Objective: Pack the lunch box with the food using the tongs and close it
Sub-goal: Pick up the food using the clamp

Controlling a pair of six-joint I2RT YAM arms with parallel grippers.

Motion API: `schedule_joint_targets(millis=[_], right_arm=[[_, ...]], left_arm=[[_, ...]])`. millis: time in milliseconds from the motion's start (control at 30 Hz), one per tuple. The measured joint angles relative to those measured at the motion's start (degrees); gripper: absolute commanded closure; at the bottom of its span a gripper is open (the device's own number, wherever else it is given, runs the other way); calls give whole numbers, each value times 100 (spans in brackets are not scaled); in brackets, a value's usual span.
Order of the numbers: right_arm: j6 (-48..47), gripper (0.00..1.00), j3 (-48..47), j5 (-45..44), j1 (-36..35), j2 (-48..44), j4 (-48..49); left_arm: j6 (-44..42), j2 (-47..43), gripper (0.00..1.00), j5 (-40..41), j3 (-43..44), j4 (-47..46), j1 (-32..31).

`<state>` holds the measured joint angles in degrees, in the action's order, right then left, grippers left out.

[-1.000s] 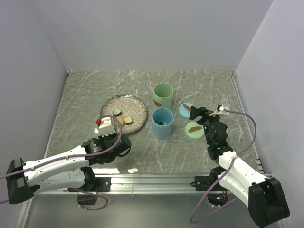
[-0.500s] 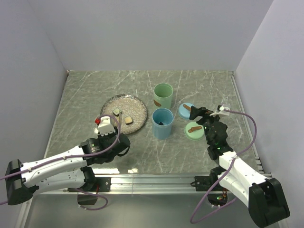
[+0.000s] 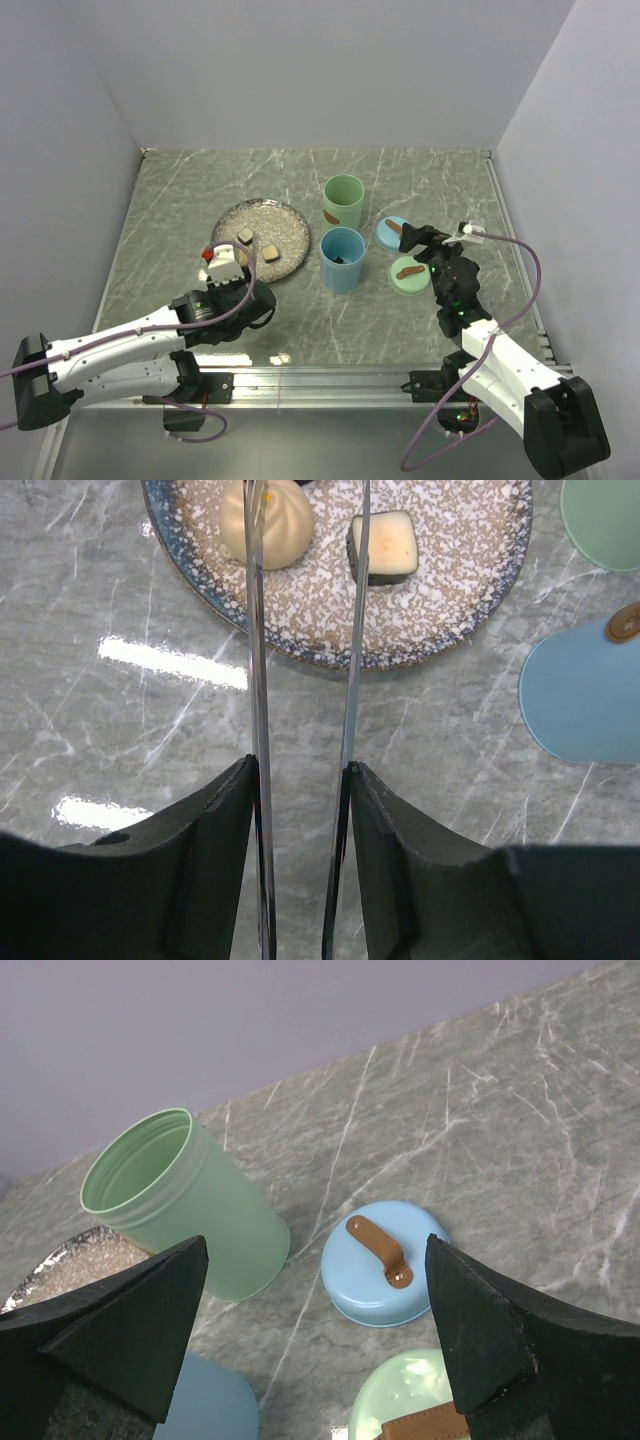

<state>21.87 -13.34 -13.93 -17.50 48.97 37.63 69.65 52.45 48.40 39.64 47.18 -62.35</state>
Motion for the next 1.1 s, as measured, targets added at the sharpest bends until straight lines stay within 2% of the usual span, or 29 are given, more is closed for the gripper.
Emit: schedule_joint_targets(millis=[467, 800, 1100], right_arm=[[0, 5, 0, 4, 0, 201, 7], [0, 4, 0, 9, 0, 223, 7], [0, 5, 0, 11, 0, 216, 4]], left_arm=[[-402, 2, 53, 498, 284, -210, 0], [55, 289, 53, 632, 378, 376, 0], [184, 354, 52, 511, 334, 367, 0]])
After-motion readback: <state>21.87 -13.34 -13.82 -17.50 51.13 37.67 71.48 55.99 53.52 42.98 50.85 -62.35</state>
